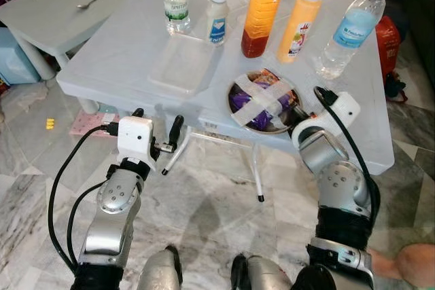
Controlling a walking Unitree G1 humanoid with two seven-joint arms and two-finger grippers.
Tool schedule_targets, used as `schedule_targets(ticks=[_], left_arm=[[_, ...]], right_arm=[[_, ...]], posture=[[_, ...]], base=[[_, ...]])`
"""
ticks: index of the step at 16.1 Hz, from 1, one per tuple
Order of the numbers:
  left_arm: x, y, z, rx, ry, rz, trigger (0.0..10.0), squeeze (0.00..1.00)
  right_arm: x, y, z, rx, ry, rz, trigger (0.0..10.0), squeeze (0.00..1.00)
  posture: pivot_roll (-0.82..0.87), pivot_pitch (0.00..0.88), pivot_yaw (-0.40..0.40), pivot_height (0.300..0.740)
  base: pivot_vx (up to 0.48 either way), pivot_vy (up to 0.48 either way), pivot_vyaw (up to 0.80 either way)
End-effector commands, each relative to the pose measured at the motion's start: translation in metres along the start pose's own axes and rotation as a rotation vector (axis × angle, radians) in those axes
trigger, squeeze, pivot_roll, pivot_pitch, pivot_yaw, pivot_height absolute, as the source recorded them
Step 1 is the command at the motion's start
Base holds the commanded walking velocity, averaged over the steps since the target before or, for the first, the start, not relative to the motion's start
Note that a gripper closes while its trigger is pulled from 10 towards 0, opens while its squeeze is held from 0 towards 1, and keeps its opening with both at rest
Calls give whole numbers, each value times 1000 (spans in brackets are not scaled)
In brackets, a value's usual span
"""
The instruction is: Restocking fridge
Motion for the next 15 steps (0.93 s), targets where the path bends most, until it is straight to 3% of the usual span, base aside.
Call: schedule_targets(ticks=[1,2,8,9,10,15], left_arm=[[0,-1,3,0,-11,-2,10000,0],[0,-1,3,0,-12,-1,10000,0],[1,0,3,5,-11,2,10000,0],[1,-1,2,5,-10,1,10000,0],[1,-1,2,5,-9,1,10000,0],[2,0,3,5,-12,3,10000,0]], right_arm=[[-1,-2,16,-9,-69,-13,10000,0],[-1,-2,17,-12,-72,-21,10000,1000],[6,-9,16,-45,-39,-63,10000,1000],[6,-7,14,-49,-34,-59,10000,698],[7,-6,13,-50,-26,-59,10000,0],[14,-1,5,-33,17,-80,10000,12]], posture=[[7,153,-11,740],[8,153,-12,740],[14,150,-14,740],[16,148,-15,740],[16,146,-14,740],[13,148,-16,740]], base=[[0,0,0],[0,0,0],[0,0,0],[0,0,0],[0,0,0],[0,0,0]])
Point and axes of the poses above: a point about 5 cm out from each wrist's last joint towards the gripper, its own x axis pointing out of the wrist towards the gripper, its own y axis along the axis of the wrist's last joint, z = x × y, the point moved 3 cm from there along x, pointing out of the wrist towards the gripper, and after that the axes turned 6 degrees about x, right-handed, at the moved point
